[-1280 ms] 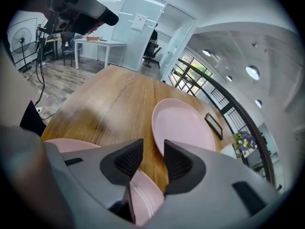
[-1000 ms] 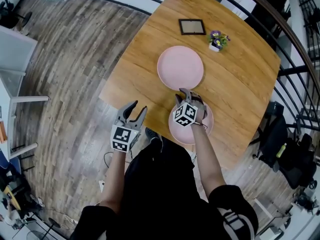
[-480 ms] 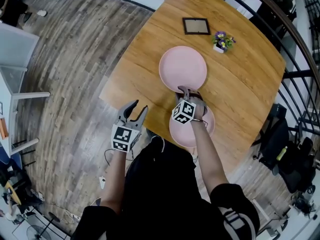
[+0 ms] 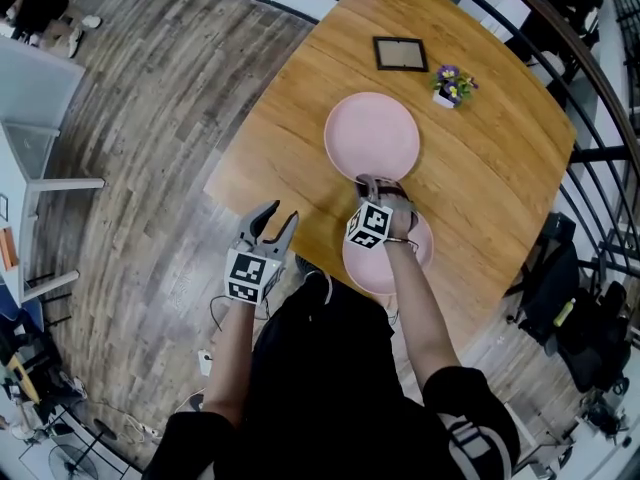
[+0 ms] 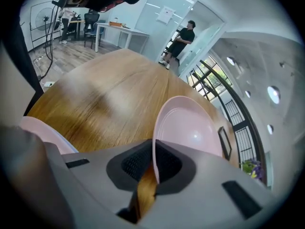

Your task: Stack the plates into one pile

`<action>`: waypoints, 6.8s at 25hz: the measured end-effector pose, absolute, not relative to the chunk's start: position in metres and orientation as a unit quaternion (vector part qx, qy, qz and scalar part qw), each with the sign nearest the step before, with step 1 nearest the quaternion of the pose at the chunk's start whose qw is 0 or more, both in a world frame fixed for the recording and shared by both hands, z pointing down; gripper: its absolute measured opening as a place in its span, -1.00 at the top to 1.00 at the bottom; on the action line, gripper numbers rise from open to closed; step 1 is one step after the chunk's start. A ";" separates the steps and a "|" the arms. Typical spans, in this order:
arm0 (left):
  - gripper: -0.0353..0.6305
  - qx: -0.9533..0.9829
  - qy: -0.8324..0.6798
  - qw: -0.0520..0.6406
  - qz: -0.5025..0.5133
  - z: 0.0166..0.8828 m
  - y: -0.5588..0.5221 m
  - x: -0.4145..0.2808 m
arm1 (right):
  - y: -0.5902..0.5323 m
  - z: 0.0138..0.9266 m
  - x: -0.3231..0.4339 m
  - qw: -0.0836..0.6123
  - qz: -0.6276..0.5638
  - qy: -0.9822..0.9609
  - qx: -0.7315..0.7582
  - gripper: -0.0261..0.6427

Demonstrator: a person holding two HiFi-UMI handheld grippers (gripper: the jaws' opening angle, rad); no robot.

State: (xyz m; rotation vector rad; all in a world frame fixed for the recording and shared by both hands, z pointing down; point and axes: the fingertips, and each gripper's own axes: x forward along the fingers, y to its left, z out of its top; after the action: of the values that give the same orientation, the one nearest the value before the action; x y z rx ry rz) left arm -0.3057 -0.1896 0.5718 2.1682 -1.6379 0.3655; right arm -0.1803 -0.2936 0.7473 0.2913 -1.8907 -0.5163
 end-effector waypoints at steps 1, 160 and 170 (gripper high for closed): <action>0.38 0.776 -0.586 0.196 0.129 0.570 -0.190 -0.306 | -0.294 0.744 -0.182 0.546 -0.219 -0.799 0.125 0.85; 0.83 0.777 -0.601 0.164 0.092 0.522 0.027 -0.088 | -0.052 0.621 0.072 0.278 0.012 -0.932 0.232 0.90; 0.83 0.782 -0.595 0.160 0.092 0.521 0.020 -0.088 | -0.054 0.623 0.068 0.279 0.017 -0.932 0.230 0.90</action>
State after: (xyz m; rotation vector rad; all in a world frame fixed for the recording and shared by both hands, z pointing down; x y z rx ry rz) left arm -0.0877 0.0199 0.5210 2.2335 -1.7012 0.2638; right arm 0.0679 -0.0536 0.6232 0.6164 -2.5017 0.0463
